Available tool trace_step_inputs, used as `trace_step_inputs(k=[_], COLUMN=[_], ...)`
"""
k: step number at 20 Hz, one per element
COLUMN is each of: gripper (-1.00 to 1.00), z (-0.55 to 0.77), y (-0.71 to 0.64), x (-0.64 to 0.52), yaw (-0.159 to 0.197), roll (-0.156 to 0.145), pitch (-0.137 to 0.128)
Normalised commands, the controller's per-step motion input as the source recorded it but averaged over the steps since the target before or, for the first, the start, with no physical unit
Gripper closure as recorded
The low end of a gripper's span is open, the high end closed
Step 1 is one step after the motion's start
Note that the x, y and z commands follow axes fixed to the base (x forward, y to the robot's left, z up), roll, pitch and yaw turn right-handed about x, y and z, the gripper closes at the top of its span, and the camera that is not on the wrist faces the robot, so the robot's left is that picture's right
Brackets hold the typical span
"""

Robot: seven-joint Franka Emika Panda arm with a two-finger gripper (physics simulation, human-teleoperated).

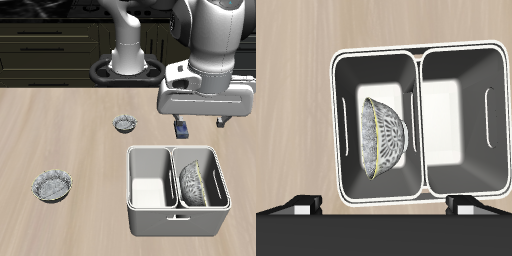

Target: Place the largest bowl in the left side of the drainer and place the smallest bowl in the right side

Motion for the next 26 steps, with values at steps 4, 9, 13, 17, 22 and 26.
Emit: trace_step_inputs(k=[4,9,13,17,22,26], gripper=[-1.0,-1.0,-1.0,-1.0,-1.0,-1.0], z=[0.14,0.15,0.12,0.15,0.06,-0.12], y=[-0.21,-0.22,-0.15,-0.19,-0.05,-0.09], x=[-0.23,-0.32,-0.34,-0.39,-0.44,-0.45], yaw=[0.012,0.032,0.044,0.033,0.04,0.022], roll=[0.001,-0.007,0.023,-0.007,0.035,0.009], pitch=[-0.029,-0.029,-0.023,-0.054,-0.063,-0.037])
